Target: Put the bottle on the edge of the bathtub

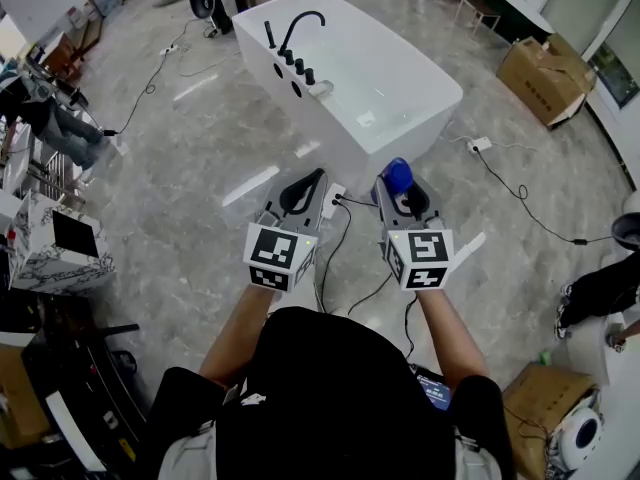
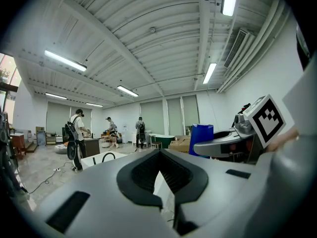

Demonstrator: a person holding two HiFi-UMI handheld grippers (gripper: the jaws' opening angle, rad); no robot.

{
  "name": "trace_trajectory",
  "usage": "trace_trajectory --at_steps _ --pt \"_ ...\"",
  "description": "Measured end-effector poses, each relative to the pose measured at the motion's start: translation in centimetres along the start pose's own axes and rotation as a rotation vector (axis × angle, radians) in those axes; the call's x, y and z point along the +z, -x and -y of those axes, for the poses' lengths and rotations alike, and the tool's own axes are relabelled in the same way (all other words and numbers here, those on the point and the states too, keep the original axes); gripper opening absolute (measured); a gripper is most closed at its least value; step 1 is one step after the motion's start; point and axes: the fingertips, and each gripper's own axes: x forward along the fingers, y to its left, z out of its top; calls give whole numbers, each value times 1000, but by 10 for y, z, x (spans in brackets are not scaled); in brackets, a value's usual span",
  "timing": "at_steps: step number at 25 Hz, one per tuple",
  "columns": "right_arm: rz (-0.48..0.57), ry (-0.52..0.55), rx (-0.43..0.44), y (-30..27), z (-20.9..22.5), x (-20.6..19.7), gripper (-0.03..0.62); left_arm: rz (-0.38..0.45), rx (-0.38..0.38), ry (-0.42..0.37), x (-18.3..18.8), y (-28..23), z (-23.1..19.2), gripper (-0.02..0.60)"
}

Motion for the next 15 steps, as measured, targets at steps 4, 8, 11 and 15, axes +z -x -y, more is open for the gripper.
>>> trace_trajectory --at_steps 4,8,11,15 --pt "-4 5 -2 -26 8 2 164 3 -4 3 -1 -24 -17 11" --pt "-11 5 -5 -62 17 4 164 6 -9 5 0 -52 -43 11" --pt "-12 -2 -4 -93 21 8 164 3 -12 8 -1 -74 -67 11" --pt "-19 -16 -4 -139 26 14 164 -6 -19 16 -2 -107 -104 11"
